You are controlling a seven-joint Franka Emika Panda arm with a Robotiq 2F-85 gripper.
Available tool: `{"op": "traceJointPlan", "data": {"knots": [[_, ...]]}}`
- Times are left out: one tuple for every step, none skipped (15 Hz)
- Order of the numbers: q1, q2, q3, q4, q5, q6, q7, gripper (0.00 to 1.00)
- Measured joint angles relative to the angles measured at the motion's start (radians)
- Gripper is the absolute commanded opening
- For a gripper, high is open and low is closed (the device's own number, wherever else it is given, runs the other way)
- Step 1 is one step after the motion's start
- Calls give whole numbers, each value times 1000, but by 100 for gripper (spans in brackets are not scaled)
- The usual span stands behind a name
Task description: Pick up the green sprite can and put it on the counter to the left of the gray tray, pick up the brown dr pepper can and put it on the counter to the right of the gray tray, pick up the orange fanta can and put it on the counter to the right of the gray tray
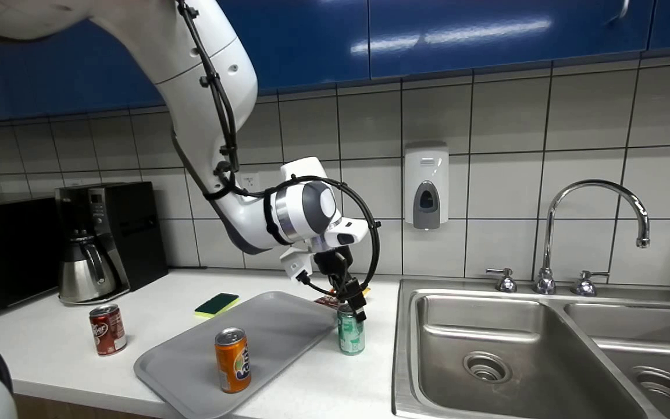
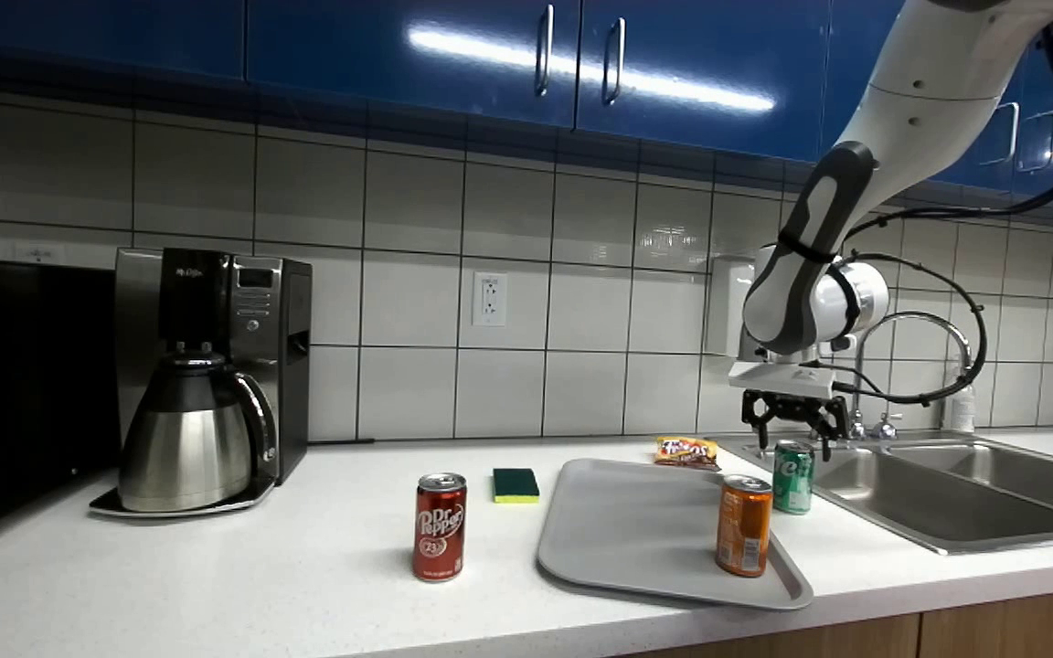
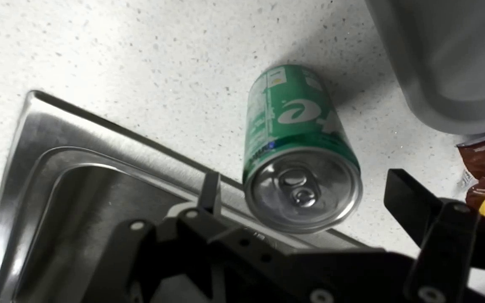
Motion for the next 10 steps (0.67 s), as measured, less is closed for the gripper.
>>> {"op": "traceJointPlan", "data": {"knots": [[0,-1,-2,0,0,0,0,100],[0,-3,-3,0,0,0,0,100],[0,-6,-3,0,0,0,0,100],[1,-11,-3,0,0,0,0,100],[2,-16,-3,0,-1,0,0,100],[4,-23,-4,0,-2,0,0,100],[8,-31,-4,0,-6,0,3,100],[12,-40,-4,-1,-13,0,11,100],[19,-50,-4,-3,-21,0,20,100],[26,-61,-3,-5,-34,0,32,100]]}}
